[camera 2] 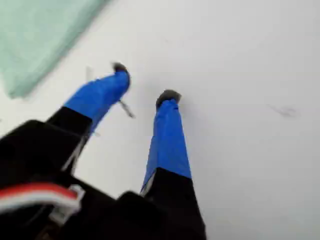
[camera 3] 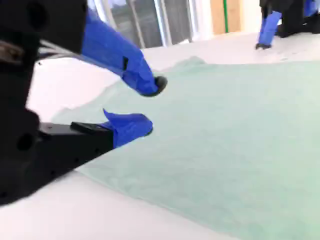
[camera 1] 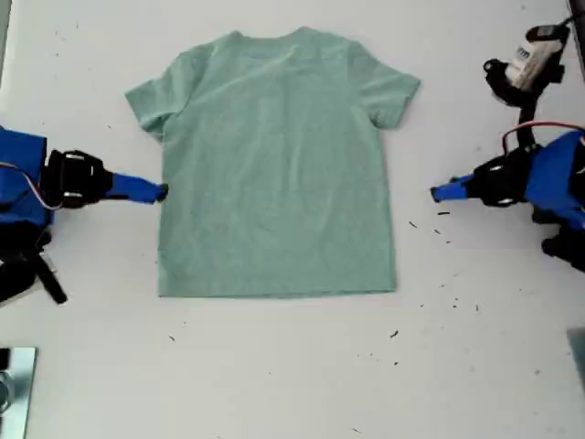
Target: Fold t shirt
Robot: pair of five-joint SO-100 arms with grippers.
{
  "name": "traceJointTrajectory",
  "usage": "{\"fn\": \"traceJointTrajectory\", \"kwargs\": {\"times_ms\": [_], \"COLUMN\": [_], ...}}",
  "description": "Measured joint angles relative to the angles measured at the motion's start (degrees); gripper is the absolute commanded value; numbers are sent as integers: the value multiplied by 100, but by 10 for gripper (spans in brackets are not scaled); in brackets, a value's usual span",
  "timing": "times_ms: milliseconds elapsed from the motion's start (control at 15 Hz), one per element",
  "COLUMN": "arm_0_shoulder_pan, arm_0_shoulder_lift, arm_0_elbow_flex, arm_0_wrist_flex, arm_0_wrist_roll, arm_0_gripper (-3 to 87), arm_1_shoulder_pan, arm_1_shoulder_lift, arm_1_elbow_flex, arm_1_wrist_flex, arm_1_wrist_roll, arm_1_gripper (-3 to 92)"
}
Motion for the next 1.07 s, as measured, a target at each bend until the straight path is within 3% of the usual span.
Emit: {"fn": "traceJointTrajectory", "kwargs": {"times_ms": [133, 200, 333, 800, 1067], "arm_0_shoulder_pan": [176, 176, 176, 176, 176], "arm_0_shoulder_lift": [0, 0, 0, 0, 0], "arm_0_elbow_flex": [0, 0, 0, 0, 0], "arm_0_wrist_flex": [0, 0, 0, 0, 0], "arm_0_wrist_roll": [-114, -114, -123, -123, -123], "arm_0_gripper": [20, 20, 18, -1, -1], "arm_1_shoulder_pan": [-220, -237, -290, -457, 1090], "arm_1_shoulder_lift": [0, 0, 0, -527, -4948], "arm_1_elbow_flex": [9, 9, 9, -519, -4843], "arm_1_wrist_flex": [-62, -70, -79, -62, 624], "arm_1_wrist_roll": [2812, 3410, 3665, 3384, 835], "arm_1_gripper": [25, 25, 25, 25, 25]}}
